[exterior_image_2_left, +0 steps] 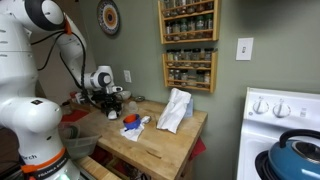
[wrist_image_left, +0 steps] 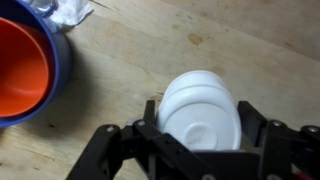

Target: Put the lid on the lunch box

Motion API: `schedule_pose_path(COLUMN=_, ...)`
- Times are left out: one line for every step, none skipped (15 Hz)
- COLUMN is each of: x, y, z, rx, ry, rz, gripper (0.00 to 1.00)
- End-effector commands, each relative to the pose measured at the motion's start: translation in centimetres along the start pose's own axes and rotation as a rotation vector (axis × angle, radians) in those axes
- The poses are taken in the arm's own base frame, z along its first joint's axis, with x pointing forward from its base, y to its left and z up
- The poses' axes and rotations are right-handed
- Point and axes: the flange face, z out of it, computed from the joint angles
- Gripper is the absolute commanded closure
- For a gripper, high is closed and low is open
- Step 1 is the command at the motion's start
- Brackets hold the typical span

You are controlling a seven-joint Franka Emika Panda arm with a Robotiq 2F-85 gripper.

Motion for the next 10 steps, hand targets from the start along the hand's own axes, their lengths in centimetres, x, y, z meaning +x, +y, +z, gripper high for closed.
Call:
schedule_pose_path(x=-1.3, y=0.3, z=-2.4, rx=-0.039, ry=-0.012, rz=-0.014, gripper=0.42)
schedule_pose_path(x=-1.4, y=0.3, z=-3.0, rx=-0.045, ry=-0.015, rz=-0.019, gripper=0.43)
schedule_pose_path(x=-1.4, y=0.2, z=-3.6, rx=-0.051, ry=-0.019, rz=-0.027, gripper=0.43)
schedule_pose_path(x=-1.5, y=0.2, z=-4.1, rx=-0.060, ry=-0.027, rz=-0.033, gripper=0.44)
schedule_pose_path(x=-1.5, y=0.1, z=-4.6, rx=-0.063, ry=-0.032, rz=-0.038, gripper=0.44)
schedule_pose_path(x=-1.4, y=0.0, z=-5.0, rx=-0.068, ry=-0.038, rz=-0.045, gripper=0.44)
schedule_pose_path(x=-1.1, y=-0.2, z=-5.4, rx=-0.063, ry=-0.039, rz=-0.060, gripper=0.44)
schedule_pose_path(x=-0.9, y=-0.4, z=-5.8, rx=-0.061, ry=-0.036, rz=-0.072, gripper=0.44)
schedule_pose_path(x=-0.4, y=-0.7, z=-6.0, rx=-0.061, ry=-0.035, rz=-0.091, gripper=0.44)
schedule_pose_path(x=0.1, y=-1.0, z=-6.3, rx=-0.060, ry=-0.031, rz=-0.108, gripper=0.44)
